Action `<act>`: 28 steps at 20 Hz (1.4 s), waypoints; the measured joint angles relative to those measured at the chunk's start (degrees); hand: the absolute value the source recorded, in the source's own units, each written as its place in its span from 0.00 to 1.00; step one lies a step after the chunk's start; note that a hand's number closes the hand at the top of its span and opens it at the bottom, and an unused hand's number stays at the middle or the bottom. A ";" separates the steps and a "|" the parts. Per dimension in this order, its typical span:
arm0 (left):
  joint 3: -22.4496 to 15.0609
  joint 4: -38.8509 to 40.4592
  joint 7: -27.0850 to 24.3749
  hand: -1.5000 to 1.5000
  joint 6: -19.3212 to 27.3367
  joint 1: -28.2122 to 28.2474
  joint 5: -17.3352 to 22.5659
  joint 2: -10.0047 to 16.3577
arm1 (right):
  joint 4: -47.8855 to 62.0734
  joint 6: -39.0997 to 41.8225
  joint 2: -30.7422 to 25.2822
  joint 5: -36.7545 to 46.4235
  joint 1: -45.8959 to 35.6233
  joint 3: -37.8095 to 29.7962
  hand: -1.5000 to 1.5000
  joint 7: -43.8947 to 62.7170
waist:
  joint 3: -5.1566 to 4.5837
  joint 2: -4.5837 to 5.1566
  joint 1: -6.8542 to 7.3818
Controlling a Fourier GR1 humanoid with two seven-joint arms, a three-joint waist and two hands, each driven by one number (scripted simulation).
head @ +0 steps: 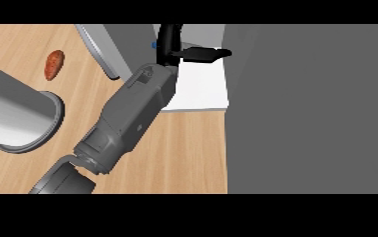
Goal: Pick up the bottled water, place it into the cabinet and close the cabinet
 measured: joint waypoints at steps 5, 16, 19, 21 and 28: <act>-4.35 -7.75 1.78 0.00 -0.26 5.26 1.63 0.06 | 0.26 -0.71 -0.09 -0.30 -1.42 0.40 0.00 1.42 | 0.03 -0.34 0.98; -13.46 -32.56 7.32 0.00 3.31 21.25 0.95 0.43 | -0.12 -2.83 1.00 -0.15 -2.09 3.54 0.00 4.05 | 0.02 -0.74 2.67; -15.90 -40.97 9.13 0.00 4.18 27.51 0.12 2.52 | -0.07 -3.18 1.19 0.02 -2.41 3.92 0.00 4.13 | 0.03 -0.78 2.94; -17.44 -45.86 9.72 0.00 4.52 31.59 -0.37 3.61 | -0.17 -3.60 1.40 0.17 -2.77 4.55 0.00 4.33 | 0.02 -0.74 2.94; -21.41 -61.84 11.90 0.00 5.68 44.39 -1.69 9.29 | -0.31 0.20 -2.74 0.57 -2.71 7.76 1.00 6.33 | 0.01 -0.65 3.15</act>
